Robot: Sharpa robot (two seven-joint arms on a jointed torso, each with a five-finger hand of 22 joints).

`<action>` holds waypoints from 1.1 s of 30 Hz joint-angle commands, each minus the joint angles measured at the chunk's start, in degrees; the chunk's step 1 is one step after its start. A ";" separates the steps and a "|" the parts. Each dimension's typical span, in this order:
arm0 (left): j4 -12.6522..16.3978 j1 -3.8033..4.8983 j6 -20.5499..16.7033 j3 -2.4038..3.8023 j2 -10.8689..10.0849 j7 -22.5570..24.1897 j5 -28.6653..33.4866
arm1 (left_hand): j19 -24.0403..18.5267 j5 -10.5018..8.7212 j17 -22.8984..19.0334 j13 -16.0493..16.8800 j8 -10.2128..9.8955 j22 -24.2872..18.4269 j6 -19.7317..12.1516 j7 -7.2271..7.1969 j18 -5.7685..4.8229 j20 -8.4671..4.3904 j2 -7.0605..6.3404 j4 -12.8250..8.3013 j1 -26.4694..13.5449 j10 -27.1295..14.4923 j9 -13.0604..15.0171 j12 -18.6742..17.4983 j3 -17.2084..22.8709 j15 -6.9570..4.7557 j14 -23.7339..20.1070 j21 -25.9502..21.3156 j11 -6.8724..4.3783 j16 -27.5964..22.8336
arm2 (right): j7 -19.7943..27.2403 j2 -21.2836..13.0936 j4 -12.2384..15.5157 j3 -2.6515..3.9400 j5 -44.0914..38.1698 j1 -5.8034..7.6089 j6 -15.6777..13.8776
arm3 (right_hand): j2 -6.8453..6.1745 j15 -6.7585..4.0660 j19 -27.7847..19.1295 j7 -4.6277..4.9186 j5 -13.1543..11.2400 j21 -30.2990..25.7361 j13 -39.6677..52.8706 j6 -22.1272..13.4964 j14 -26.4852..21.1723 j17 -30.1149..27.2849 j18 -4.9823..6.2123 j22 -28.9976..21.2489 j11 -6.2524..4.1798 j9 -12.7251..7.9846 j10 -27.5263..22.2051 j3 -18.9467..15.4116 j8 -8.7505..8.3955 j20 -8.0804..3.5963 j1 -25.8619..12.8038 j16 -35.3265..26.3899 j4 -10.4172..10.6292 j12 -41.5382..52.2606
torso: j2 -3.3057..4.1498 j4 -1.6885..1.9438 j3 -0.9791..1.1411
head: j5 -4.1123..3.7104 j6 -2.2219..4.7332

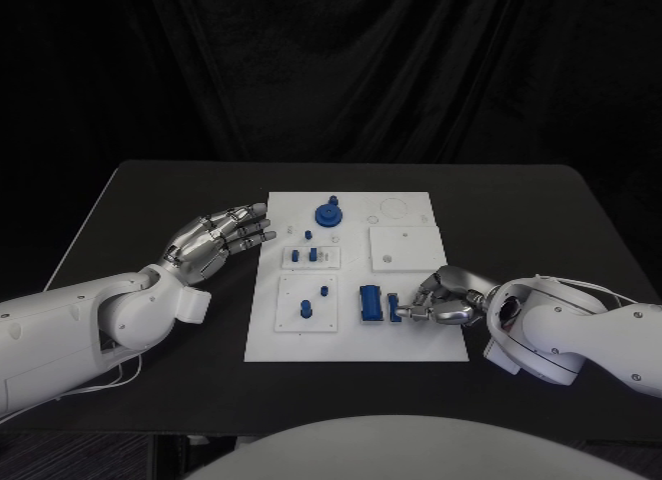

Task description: Assemble the parts on the task board

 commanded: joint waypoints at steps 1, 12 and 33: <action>0.09 -0.11 0.71 0.05 0.04 0.31 0.21 | 0.33 0.30 0.06 0.08 0.18 -0.05 0.11 0.10 -1.06 -0.04 0.03 0.00 -0.60 0.25 0.05 0.34 0.27 0.18 0.13 0.39 0.20 0.16 | -0.93 0.11 -0.08 -0.01 -0.51 -0.16 1.67 | 0.15 -0.47 3.84 -0.18 -0.25 -0.32 15.07 -0.11 6.13 15.09 -0.49 13.32 -0.33 0.16 6.06 -0.41 0.29 -0.34 0.52 0.15 0.06 0.16 | 0.00 0.03 -0.04 | 0.10 0.00; -0.01 -0.14 0.81 0.05 0.11 -0.02 0.21 | 0.29 0.30 0.06 0.08 0.19 -0.09 0.13 0.11 -1.06 -0.04 0.01 0.00 -0.63 0.26 0.05 0.35 0.31 0.18 0.13 0.38 0.23 0.19 | -1.33 0.47 -0.34 -0.01 -0.52 -0.17 2.92 | 0.04 -0.58 3.75 -0.28 -0.72 -0.51 15.07 -0.59 6.13 15.09 -0.43 13.24 -0.44 0.78 6.06 -0.80 1.01 -0.46 1.48 0.15 -0.63 0.16 | 0.05 0.17 0.00 | -0.04 0.00; -0.07 -0.22 0.99 0.05 0.20 -0.25 0.21 | 0.28 0.29 0.06 0.08 0.19 -0.11 0.10 0.13 -1.07 -0.04 -0.01 0.01 -0.67 0.25 0.05 0.33 0.35 0.18 0.11 0.38 0.25 0.18 | -2.61 1.59 -1.56 0.01 -0.67 -0.18 3.46 | 1.58 -0.79 3.57 -0.57 -0.73 -0.94 15.07 -1.16 6.13 15.09 -0.32 13.09 -0.69 1.68 6.06 -0.50 2.25 -0.65 4.48 0.15 -2.45 0.16 | -0.01 0.08 -0.04 | 0.14 0.00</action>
